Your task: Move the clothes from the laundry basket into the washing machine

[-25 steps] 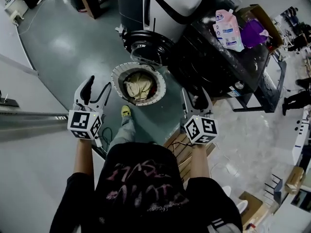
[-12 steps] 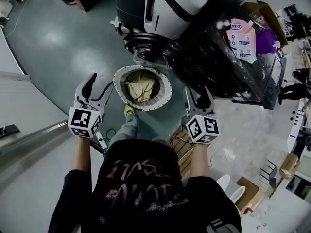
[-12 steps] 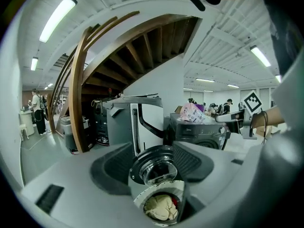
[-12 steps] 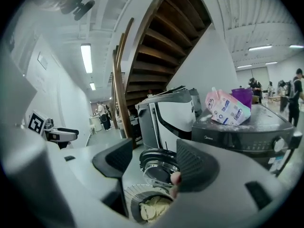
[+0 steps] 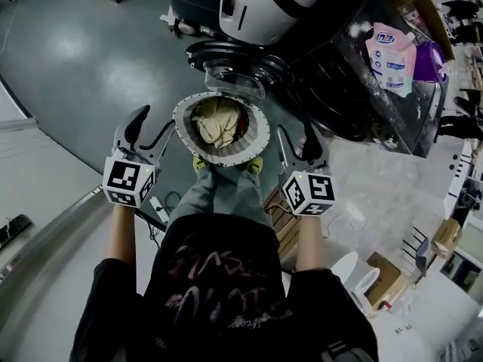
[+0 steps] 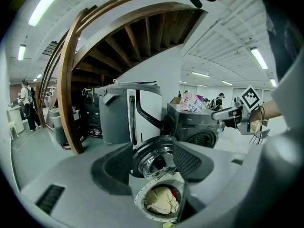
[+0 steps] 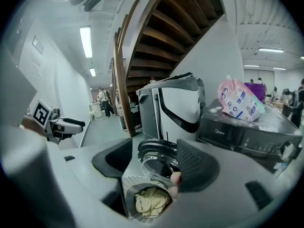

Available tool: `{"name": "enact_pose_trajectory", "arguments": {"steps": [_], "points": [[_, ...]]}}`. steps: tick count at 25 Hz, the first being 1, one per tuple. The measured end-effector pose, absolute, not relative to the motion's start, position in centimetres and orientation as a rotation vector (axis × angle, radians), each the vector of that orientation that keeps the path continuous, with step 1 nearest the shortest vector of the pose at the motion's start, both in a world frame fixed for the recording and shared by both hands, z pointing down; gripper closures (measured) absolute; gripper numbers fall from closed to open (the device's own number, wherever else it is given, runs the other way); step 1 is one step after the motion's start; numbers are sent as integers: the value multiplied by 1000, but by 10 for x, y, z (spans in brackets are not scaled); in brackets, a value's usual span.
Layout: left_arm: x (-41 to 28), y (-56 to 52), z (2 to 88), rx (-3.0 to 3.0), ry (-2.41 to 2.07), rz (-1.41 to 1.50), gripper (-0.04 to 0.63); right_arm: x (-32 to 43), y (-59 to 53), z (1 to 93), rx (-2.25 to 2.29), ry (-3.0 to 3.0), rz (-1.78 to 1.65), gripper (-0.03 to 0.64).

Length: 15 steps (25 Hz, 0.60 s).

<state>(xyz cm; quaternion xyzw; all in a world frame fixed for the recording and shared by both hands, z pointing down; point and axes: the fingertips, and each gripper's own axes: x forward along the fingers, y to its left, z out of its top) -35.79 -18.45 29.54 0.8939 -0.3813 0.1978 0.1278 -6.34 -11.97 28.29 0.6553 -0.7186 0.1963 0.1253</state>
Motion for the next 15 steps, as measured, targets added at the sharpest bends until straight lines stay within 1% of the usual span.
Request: {"name": "enact_pose_trajectory", "arguments": {"steps": [9, 15], "points": [[-330, -188, 342, 2604, -1078, 777, 325, -78, -139, 349, 1536, -2163, 528, 319], [-311, -183, 380, 2633, -988, 991, 325, -84, -137, 405, 1312, -2192, 576, 308]]}}
